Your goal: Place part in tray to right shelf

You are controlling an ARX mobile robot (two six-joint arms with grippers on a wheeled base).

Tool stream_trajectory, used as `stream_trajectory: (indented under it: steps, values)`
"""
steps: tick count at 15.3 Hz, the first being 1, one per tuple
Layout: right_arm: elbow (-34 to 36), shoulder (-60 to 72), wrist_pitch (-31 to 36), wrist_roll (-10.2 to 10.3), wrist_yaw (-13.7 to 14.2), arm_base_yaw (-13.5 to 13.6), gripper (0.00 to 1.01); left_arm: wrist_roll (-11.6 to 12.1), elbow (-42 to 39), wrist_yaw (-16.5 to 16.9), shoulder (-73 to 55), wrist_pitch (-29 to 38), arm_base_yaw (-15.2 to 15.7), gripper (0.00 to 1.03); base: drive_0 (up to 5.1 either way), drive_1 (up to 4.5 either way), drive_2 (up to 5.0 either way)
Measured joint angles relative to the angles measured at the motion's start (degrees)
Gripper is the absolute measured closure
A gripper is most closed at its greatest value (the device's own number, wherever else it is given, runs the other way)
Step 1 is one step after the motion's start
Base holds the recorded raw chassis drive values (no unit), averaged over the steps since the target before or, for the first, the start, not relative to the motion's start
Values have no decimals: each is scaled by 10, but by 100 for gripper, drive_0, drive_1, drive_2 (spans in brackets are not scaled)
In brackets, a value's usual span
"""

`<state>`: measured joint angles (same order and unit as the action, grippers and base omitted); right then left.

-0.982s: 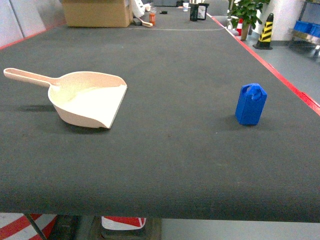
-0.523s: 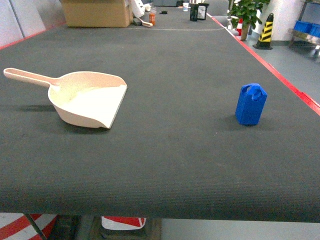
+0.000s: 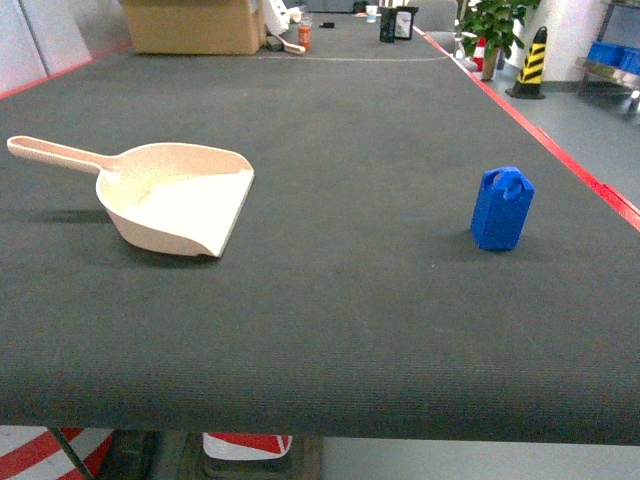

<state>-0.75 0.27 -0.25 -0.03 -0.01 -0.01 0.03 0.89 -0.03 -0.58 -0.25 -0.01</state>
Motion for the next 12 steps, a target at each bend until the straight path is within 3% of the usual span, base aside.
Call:
stream_trajectory:
  steps: [1, 2, 3, 5, 6, 8, 9, 11, 12]
  values:
    - [0, 0, 0, 0, 0, 0, 3, -8, 1, 0, -2, -9, 0, 5, 0, 0, 0]
    - [0, 0, 0, 0, 0, 0, 3, -92, 25, 21, -56, -61, 12, 5, 0, 0, 0]
    - [0, 0, 0, 0, 0, 0, 3, -159, 31, 49, -109, -23, 35, 5, 0, 0, 0]
    - [0, 0, 0, 0, 0, 0, 3, -324, 46, 122, -253, 132, 81, 5, 0, 0, 0]
    - [0, 0, 0, 0, 0, 0, 3, -383, 64, 147, -346, 221, 98, 5, 0, 0, 0]
    - [0, 0, 0, 0, 0, 0, 3, -468, 125, 162, -556, 398, 109, 5, 0, 0, 0]
    - [0, 0, 0, 0, 0, 0, 3, -489, 156, 161, -637, 451, 110, 5, 0, 0, 0]
    - [0, 0, 0, 0, 0, 0, 3, -540, 240, 150, -788, 501, 120, 5, 0, 0, 0]
    - [0, 0, 0, 0, 0, 0, 3, -556, 302, 135, -868, 482, 122, 5, 0, 0, 0]
